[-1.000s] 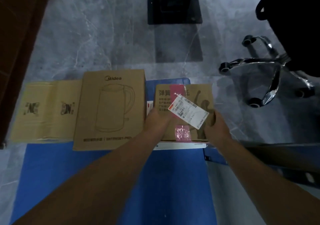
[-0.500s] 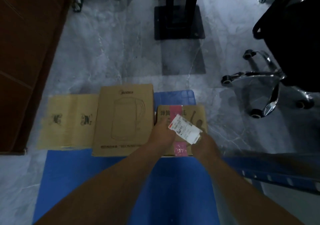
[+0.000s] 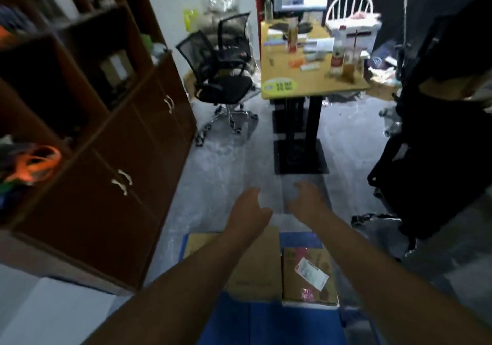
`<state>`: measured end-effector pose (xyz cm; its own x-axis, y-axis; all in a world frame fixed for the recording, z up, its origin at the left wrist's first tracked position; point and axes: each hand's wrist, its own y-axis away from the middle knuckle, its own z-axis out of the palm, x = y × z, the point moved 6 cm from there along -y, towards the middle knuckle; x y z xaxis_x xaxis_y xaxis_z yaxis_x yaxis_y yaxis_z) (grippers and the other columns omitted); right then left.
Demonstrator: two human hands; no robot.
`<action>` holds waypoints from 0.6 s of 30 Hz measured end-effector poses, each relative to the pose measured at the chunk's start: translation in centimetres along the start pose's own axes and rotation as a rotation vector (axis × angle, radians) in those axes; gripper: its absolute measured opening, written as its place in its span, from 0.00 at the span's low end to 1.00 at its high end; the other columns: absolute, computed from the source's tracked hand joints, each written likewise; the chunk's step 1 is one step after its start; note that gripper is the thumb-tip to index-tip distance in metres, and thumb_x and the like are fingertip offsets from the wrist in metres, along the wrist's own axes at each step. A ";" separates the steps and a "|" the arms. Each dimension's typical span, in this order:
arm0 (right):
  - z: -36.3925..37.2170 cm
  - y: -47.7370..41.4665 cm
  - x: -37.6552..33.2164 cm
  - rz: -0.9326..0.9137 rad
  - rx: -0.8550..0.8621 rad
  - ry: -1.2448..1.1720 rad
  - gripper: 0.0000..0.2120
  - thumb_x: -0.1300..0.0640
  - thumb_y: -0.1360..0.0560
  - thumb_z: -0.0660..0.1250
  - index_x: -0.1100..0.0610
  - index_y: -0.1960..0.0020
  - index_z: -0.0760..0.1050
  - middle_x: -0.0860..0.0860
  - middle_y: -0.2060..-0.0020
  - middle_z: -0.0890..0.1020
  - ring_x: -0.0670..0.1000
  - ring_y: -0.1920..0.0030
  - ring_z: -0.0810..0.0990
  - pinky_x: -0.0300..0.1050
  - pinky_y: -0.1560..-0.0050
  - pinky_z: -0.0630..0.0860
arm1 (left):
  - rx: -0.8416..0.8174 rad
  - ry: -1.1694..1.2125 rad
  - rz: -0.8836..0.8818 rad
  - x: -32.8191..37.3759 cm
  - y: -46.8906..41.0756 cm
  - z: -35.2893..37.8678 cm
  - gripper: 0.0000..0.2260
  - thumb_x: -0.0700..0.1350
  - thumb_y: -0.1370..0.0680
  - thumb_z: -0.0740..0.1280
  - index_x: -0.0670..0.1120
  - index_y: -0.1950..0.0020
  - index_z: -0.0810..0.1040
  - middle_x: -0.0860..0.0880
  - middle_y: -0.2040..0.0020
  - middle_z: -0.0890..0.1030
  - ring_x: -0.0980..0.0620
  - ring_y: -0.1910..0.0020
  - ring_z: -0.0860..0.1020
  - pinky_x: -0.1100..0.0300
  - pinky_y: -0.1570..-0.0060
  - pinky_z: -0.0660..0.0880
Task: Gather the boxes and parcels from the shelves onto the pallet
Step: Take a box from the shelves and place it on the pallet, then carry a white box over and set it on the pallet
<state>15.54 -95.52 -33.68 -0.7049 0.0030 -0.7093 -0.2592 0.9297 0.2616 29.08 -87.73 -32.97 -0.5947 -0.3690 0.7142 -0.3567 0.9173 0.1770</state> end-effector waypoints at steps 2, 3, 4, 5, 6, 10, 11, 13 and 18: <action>-2.6 4.1 -4.4 -0.074 -0.021 0.057 0.29 0.55 0.25 0.68 0.59 0.27 0.63 0.56 0.31 0.69 0.58 0.35 0.72 0.46 0.42 0.71 | 0.029 -0.015 0.105 3.8 3.2 -5.3 0.21 0.42 0.24 0.68 0.42 0.32 0.71 0.46 0.34 0.72 0.46 0.35 0.72 0.59 0.36 0.69; -3.6 5.8 -6.1 -0.103 -0.028 0.084 0.30 0.54 0.25 0.69 0.59 0.27 0.63 0.56 0.31 0.68 0.58 0.34 0.71 0.47 0.41 0.71 | 0.017 -0.024 0.139 5.4 4.3 -7.1 0.19 0.42 0.25 0.68 0.40 0.35 0.73 0.42 0.36 0.74 0.44 0.37 0.74 0.54 0.37 0.71; -4.5 7.2 -7.5 -0.130 -0.032 0.104 0.29 0.54 0.26 0.69 0.59 0.28 0.65 0.56 0.32 0.68 0.58 0.34 0.71 0.48 0.40 0.72 | 0.002 -0.042 0.167 6.9 5.4 -8.7 0.17 0.41 0.25 0.68 0.38 0.37 0.74 0.40 0.39 0.76 0.42 0.40 0.75 0.50 0.39 0.73; -5.5 8.6 -8.8 -0.165 -0.024 0.116 0.27 0.55 0.27 0.70 0.61 0.31 0.67 0.57 0.34 0.70 0.59 0.35 0.72 0.49 0.40 0.73 | -0.010 -0.075 0.196 8.3 6.5 -10.0 0.17 0.41 0.25 0.68 0.36 0.38 0.74 0.37 0.41 0.77 0.41 0.41 0.76 0.49 0.41 0.74; -6.6 10.0 -10.1 -0.187 0.000 0.120 0.25 0.56 0.27 0.70 0.62 0.34 0.70 0.58 0.36 0.72 0.59 0.37 0.73 0.50 0.40 0.74 | -0.003 -0.107 0.236 9.7 7.5 -11.3 0.18 0.42 0.25 0.69 0.35 0.39 0.74 0.36 0.41 0.77 0.40 0.41 0.76 0.49 0.42 0.74; -10.8 16.3 -13.4 -0.186 0.120 0.083 0.23 0.55 0.29 0.70 0.60 0.36 0.73 0.58 0.39 0.75 0.59 0.41 0.76 0.52 0.42 0.76 | 0.037 -0.194 0.407 14.0 11.9 -15.3 0.24 0.44 0.25 0.70 0.40 0.31 0.69 0.42 0.32 0.71 0.45 0.35 0.71 0.61 0.45 0.66; -11.3 18.1 -13.5 -0.168 0.144 0.070 0.22 0.54 0.30 0.70 0.59 0.37 0.73 0.57 0.40 0.76 0.58 0.42 0.76 0.52 0.42 0.76 | 0.040 -0.203 0.439 14.5 13.0 -15.9 0.26 0.44 0.26 0.70 0.41 0.29 0.68 0.43 0.31 0.71 0.45 0.34 0.71 0.64 0.46 0.64; -11.8 22.1 -12.6 -0.116 0.195 0.073 0.21 0.54 0.29 0.70 0.59 0.39 0.73 0.57 0.40 0.76 0.58 0.42 0.76 0.49 0.43 0.76 | 0.007 -0.191 0.501 15.0 15.6 -16.0 0.27 0.45 0.26 0.70 0.42 0.29 0.68 0.44 0.32 0.72 0.45 0.34 0.72 0.70 0.47 0.64; -11.6 34.2 -6.5 0.148 0.341 0.143 0.18 0.50 0.27 0.68 0.57 0.41 0.72 0.57 0.42 0.75 0.58 0.41 0.76 0.48 0.44 0.75 | -0.230 -0.314 0.693 15.9 23.7 -12.0 0.28 0.46 0.26 0.70 0.42 0.27 0.67 0.44 0.30 0.69 0.47 0.32 0.69 0.63 0.36 0.64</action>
<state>3.63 -68.05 -12.51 -0.8093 0.1176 -0.5755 0.0695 0.9920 0.1051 19.81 -70.04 -9.29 -0.8144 0.3035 0.4946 0.3061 0.9488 -0.0782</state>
